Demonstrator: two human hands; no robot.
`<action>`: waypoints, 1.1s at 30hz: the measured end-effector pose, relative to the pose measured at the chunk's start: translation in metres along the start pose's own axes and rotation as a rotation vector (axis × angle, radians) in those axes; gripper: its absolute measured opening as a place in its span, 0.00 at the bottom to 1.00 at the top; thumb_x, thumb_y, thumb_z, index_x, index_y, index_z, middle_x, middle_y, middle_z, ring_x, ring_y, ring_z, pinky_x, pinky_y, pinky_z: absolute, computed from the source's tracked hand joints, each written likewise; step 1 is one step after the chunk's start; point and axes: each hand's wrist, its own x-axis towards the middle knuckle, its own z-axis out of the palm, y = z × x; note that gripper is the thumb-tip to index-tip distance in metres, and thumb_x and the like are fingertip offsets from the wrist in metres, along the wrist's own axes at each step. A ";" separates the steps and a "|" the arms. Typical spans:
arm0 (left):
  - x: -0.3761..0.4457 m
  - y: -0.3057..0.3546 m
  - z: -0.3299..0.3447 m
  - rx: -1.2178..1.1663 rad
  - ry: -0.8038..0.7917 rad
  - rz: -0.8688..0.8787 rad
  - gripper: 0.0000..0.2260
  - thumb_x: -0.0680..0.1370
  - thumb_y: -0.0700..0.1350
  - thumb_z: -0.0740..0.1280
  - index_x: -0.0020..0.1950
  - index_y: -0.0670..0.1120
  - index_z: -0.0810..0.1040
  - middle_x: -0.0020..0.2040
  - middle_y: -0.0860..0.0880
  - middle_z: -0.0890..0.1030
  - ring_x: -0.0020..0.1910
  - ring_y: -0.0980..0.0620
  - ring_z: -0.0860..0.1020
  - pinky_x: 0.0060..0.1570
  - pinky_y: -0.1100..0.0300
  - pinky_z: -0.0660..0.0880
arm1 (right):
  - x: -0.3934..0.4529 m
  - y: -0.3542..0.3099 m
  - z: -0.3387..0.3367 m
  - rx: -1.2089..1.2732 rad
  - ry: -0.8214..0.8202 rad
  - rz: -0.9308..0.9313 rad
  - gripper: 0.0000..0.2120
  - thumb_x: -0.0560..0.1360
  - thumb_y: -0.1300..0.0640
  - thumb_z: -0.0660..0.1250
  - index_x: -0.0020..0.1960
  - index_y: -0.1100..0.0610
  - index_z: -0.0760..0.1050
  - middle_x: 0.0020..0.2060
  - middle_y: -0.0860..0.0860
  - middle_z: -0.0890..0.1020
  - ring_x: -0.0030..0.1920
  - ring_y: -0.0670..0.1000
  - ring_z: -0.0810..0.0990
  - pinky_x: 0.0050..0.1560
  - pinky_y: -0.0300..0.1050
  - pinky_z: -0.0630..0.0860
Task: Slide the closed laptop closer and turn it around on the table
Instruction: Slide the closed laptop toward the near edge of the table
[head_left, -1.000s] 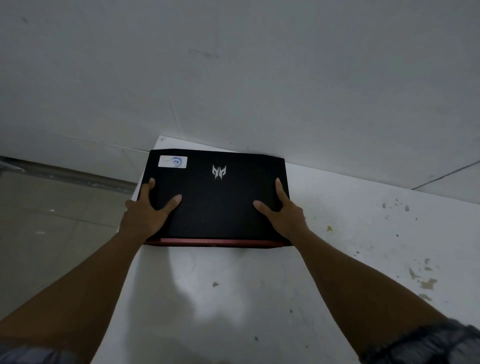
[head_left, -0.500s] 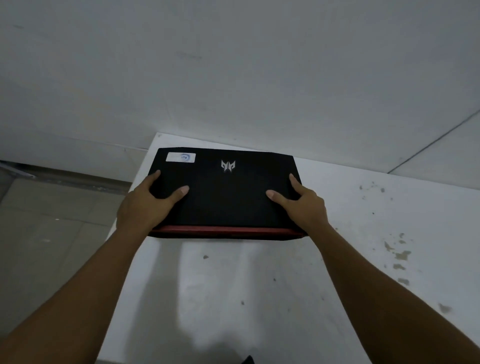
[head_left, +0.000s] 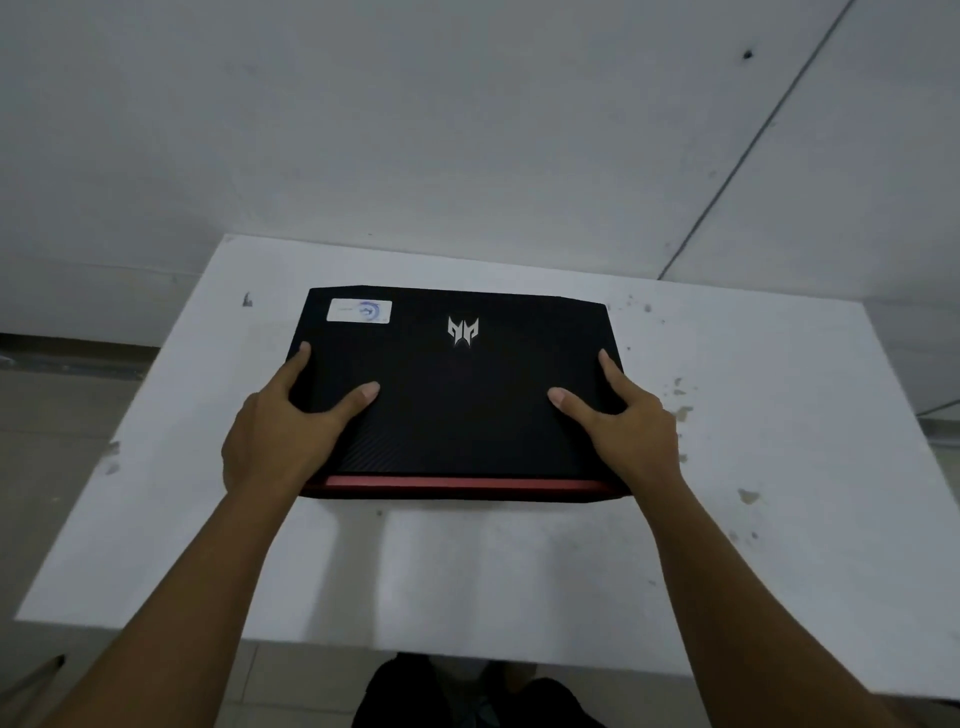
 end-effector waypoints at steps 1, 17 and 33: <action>-0.008 0.003 0.005 0.000 0.001 0.006 0.48 0.64 0.78 0.68 0.81 0.62 0.62 0.75 0.50 0.75 0.71 0.42 0.74 0.62 0.41 0.73 | -0.005 0.009 -0.007 0.025 0.006 0.004 0.44 0.66 0.28 0.72 0.78 0.37 0.63 0.70 0.43 0.75 0.68 0.50 0.75 0.60 0.43 0.72; -0.077 -0.037 0.091 0.016 0.020 0.109 0.48 0.64 0.78 0.68 0.81 0.63 0.60 0.76 0.51 0.73 0.72 0.43 0.73 0.63 0.41 0.72 | -0.041 0.128 -0.014 0.116 0.139 -0.026 0.40 0.66 0.30 0.74 0.75 0.33 0.66 0.70 0.41 0.75 0.68 0.48 0.75 0.58 0.42 0.71; -0.119 -0.121 0.131 -0.125 0.078 0.254 0.48 0.64 0.78 0.68 0.80 0.59 0.63 0.79 0.51 0.70 0.74 0.42 0.71 0.68 0.38 0.69 | -0.087 0.211 0.030 0.100 0.220 -0.169 0.40 0.66 0.28 0.72 0.76 0.35 0.67 0.73 0.43 0.72 0.69 0.51 0.74 0.59 0.45 0.71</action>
